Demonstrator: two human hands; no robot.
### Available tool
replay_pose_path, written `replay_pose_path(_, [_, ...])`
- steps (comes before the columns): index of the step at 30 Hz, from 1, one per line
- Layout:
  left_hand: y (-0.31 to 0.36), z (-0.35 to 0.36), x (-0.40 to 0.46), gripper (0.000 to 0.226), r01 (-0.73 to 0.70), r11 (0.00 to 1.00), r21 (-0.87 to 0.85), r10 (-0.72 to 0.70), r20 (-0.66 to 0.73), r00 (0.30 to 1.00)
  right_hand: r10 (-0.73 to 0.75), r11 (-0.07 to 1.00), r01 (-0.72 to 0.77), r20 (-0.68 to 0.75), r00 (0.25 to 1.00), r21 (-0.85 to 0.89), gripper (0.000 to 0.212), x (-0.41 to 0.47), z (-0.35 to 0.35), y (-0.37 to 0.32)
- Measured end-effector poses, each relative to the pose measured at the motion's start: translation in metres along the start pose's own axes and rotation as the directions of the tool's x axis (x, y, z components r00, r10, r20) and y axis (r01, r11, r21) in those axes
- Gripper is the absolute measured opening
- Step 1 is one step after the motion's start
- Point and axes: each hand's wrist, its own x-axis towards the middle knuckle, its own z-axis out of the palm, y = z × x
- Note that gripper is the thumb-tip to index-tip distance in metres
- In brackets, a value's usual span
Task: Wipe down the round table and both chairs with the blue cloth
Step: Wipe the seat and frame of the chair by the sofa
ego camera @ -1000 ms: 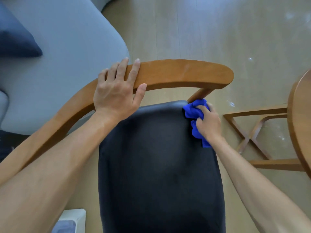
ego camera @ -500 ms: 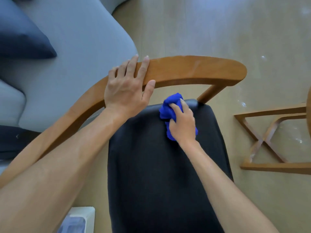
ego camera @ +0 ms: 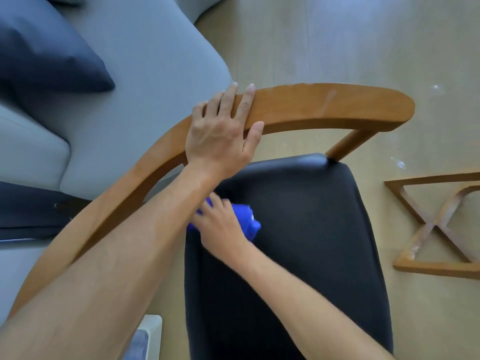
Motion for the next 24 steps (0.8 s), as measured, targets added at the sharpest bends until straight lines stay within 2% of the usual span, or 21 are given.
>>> replay_pose_path(1, [0.0, 0.003, 0.0, 0.062, -0.001, 1.0, 0.007, 0.001, -0.018, 1.0, 0.046, 0.999, -0.046, -0.024, 0.999, 0.003, 0.031, 0.02, -0.002, 0.003])
replay_pose_path(2, [0.0, 0.005, 0.0, 0.061, -0.003, 1.0, 0.011, 0.003, -0.032, 0.999, 0.07, 0.995, -0.072, -0.033, 0.997, -0.073, 0.028, 0.025, 0.002, 0.001])
replay_pose_path(3, [0.0, 0.006, 0.0, 0.061, -0.005, 1.0, 0.01, 0.006, -0.038, 0.999, 0.032, 0.99, -0.033, -0.008, 0.999, -0.138, 0.022, 0.018, 0.014, -0.009])
replay_pose_path(5, [0.0, 0.005, -0.001, 0.062, 0.0, 1.0, 0.005, 0.0, -0.024, 1.0, -0.081, 0.975, 0.107, 0.137, 0.987, -0.194, 0.014, -0.038, 0.037, -0.037])
replay_pose_path(6, [0.0, 0.003, -0.001, 0.062, 0.003, 1.0, 0.002, -0.003, -0.006, 1.0, -0.078, 0.969, 0.129, 0.233, 0.969, -0.213, 0.011, -0.077, 0.041, -0.057])
replay_pose_path(7, [0.0, 0.001, -0.001, 0.063, 0.005, 1.0, -0.002, -0.005, 0.013, 1.0, 0.008, 0.977, 0.062, 0.325, 0.946, -0.206, 0.013, -0.11, 0.046, -0.072])
replay_pose_path(8, [0.0, -0.002, -0.001, 0.063, 0.006, 1.0, -0.004, -0.006, 0.024, 1.0, 0.028, 0.995, 0.012, 0.378, 0.926, -0.103, 0.027, -0.142, 0.043, -0.067])
replay_pose_path(9, [0.0, -0.003, -0.001, 0.063, 0.008, 1.0, -0.003, -0.008, 0.029, 1.0, 0.056, 0.987, -0.082, 0.185, 0.981, 0.135, 0.047, -0.17, 0.045, -0.066])
replay_pose_path(10, [0.0, -0.003, -0.001, 0.063, 0.007, 1.0, -0.005, -0.007, 0.033, 0.999, -0.068, 0.919, 0.048, 0.037, 0.997, 0.392, 0.057, -0.183, 0.053, -0.056])
replay_pose_path(11, [0.001, -0.004, -0.001, 0.063, 0.002, 1.0, -0.009, -0.002, 0.037, 0.999, -0.109, 0.75, 0.043, 0.059, 0.992, 0.66, 0.072, -0.189, 0.048, -0.055])
replay_pose_path(12, [0.002, -0.003, -0.001, 0.063, -0.001, 1.0, -0.012, 0.002, 0.034, 0.999, -0.194, 0.674, 0.134, -0.001, 0.981, 0.727, 0.035, -0.191, 0.039, -0.049])
replay_pose_path(13, [0.002, -0.002, -0.001, 0.063, -0.002, 1.0, -0.013, 0.003, 0.027, 1.0, -0.34, 0.781, 0.36, -0.136, 0.931, 0.51, 0.018, -0.179, 0.021, -0.037])
replay_pose_path(14, [0.001, -0.001, 0.0, 0.063, -0.002, 1.0, -0.013, 0.003, 0.018, 1.0, -0.53, 0.832, 0.539, -0.098, 0.842, 0.135, 0.008, -0.167, 0.014, -0.014])
replay_pose_path(15, [0.0, 0.0, 0.0, 0.063, -0.003, 1.0, -0.012, 0.003, 0.009, 1.0, -0.546, 0.838, 0.544, 0.053, 0.836, 0.048, 0.024, -0.133, 0.01, -0.003])
replay_pose_path(16, [-0.001, 0.001, 0.0, 0.063, -0.005, 1.0, -0.01, 0.005, 0.001, 1.0, -0.416, 0.909, 0.416, 0.002, 0.909, -0.009, 0.034, -0.102, -0.005, 0.027])
replay_pose_path(17, [-0.001, 0.002, 0.0, 0.063, -0.006, 1.0, -0.009, 0.006, -0.005, 1.0, -0.223, 0.974, 0.224, -0.047, 0.974, 0.016, 0.038, -0.066, -0.016, 0.055])
replay_pose_path(18, [0.0, 0.003, 0.0, 0.063, -0.006, 1.0, -0.008, 0.006, -0.008, 1.0, -0.049, 0.998, 0.05, -0.044, 0.998, 0.029, 0.04, -0.038, -0.033, 0.077])
replay_pose_path(20, [0.002, 0.004, 0.0, 0.062, 0.0, 1.0, -0.006, 0.0, -0.008, 1.0, 0.228, 0.973, -0.229, -0.056, 0.972, -0.017, 0.045, -0.02, -0.048, 0.098])
replay_pose_path(22, [0.001, 0.003, 0.0, 0.062, 0.0, 1.0, -0.005, 0.0, 0.001, 1.0, 0.231, 0.972, -0.233, -0.041, 0.972, -0.039, 0.043, -0.062, -0.04, 0.092])
replay_pose_path(23, [0.001, 0.001, 0.001, 0.062, 0.003, 1.0, -0.011, -0.002, 0.012, 1.0, 0.152, 0.988, -0.152, 0.016, 0.988, 0.011, 0.04, -0.101, -0.033, 0.082])
replay_pose_path(24, [0.0, -0.002, 0.001, 0.063, 0.003, 1.0, -0.02, -0.002, 0.027, 1.0, 0.011, 1.0, -0.012, 0.031, 0.999, 0.026, 0.037, -0.147, -0.026, 0.063])
